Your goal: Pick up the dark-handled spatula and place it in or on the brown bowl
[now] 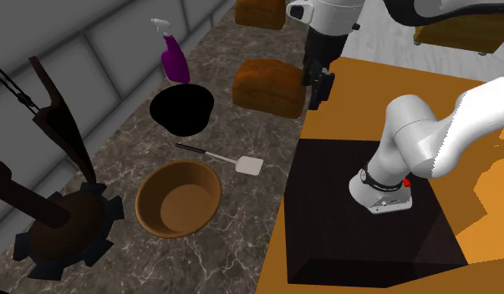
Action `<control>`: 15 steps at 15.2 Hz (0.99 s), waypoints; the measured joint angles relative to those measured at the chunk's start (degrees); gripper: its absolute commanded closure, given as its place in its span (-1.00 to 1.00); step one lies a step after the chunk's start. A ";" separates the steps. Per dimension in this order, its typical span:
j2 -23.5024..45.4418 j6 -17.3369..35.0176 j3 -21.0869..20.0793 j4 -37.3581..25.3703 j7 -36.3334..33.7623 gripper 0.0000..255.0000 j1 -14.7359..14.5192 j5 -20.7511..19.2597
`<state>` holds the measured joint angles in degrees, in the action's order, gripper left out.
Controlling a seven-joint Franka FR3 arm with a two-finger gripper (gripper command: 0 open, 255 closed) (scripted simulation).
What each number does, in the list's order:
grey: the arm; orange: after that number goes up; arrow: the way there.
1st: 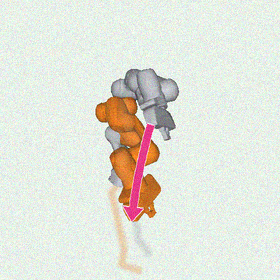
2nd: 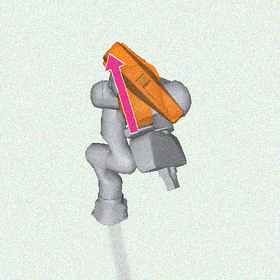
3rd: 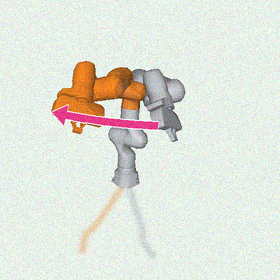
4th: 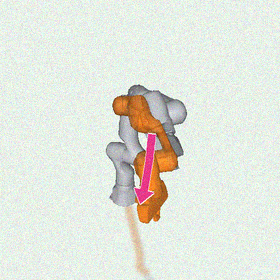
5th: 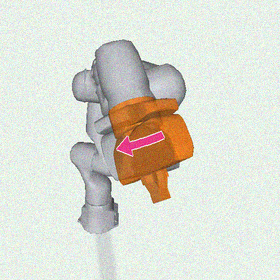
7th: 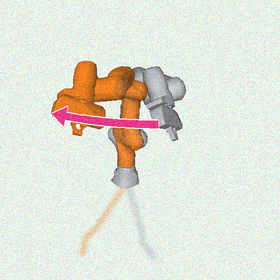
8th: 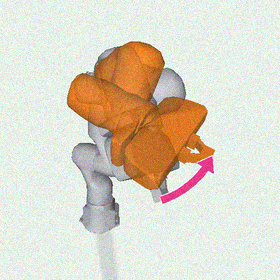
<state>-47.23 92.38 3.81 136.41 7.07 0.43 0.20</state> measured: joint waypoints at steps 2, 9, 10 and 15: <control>0.54 0.98 -0.35 0.45 -0.62 -1.00 0.03 0.19; 12.15 12.44 -3.75 0.05 -7.95 -1.00 0.66 1.51; 14.40 14.28 -4.37 -0.38 -9.25 -1.00 0.71 1.69; 24.22 21.58 -6.29 -3.06 -14.71 -1.00 1.57 1.49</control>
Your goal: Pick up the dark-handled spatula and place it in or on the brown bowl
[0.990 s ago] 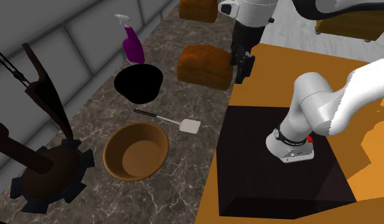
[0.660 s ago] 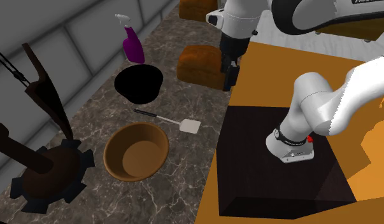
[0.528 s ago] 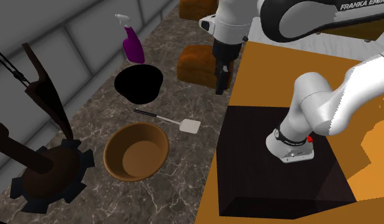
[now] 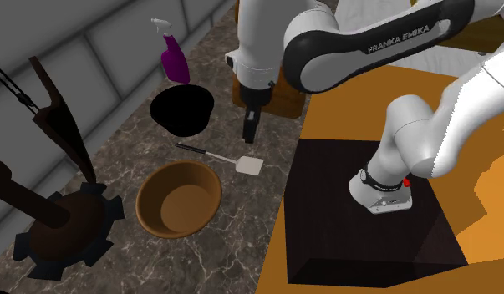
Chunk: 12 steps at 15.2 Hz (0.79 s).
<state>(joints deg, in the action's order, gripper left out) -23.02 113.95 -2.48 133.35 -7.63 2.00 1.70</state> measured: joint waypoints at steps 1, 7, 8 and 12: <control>2.48 1.53 -0.41 -0.98 -1.21 -1.00 0.14 -0.13; 16.06 7.82 -2.07 -8.26 -8.48 -1.00 0.88 -1.83; 18.14 8.96 -2.14 -9.18 -9.58 -1.00 1.01 -2.24; 23.04 11.38 -2.18 -11.61 -11.88 -1.00 1.18 -3.14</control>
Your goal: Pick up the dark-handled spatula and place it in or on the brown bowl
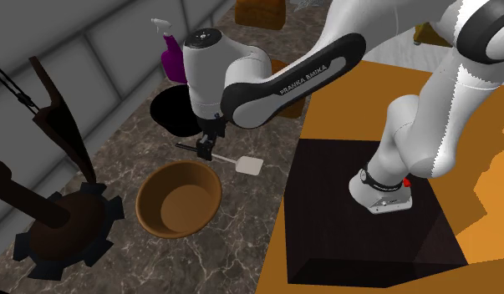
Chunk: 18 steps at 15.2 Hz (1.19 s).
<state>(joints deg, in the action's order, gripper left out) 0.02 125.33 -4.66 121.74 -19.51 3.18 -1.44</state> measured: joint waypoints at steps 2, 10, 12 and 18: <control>0.84 1.64 0.03 0.80 -0.18 -1.00 0.03 -0.14; 2.75 4.71 0.05 1.95 -0.41 -1.00 0.03 -0.41; 2.78 4.75 0.05 1.95 -0.41 -1.00 0.03 -0.42; 2.77 4.75 0.05 1.95 -0.41 1.00 0.03 -0.42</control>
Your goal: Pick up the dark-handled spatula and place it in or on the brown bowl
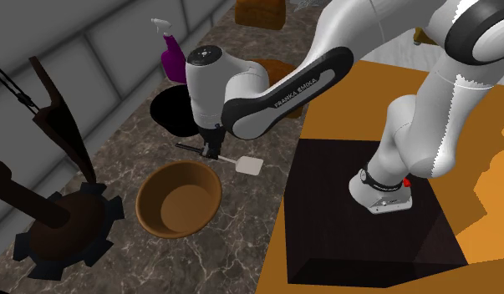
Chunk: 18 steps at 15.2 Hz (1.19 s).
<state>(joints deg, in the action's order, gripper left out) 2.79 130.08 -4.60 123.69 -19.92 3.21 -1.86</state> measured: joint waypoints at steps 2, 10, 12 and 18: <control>0.00 0.00 0.00 0.00 0.00 1.00 0.00 0.00; -1.54 -2.90 -0.02 -1.38 0.17 1.00 0.00 0.22; -1.94 -4.47 -0.06 -2.56 0.17 1.00 -0.04 0.29; -3.93 -8.74 -0.03 -4.84 0.50 1.00 0.01 0.56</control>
<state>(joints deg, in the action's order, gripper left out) -1.14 121.34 -4.63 118.85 -19.42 3.22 -1.30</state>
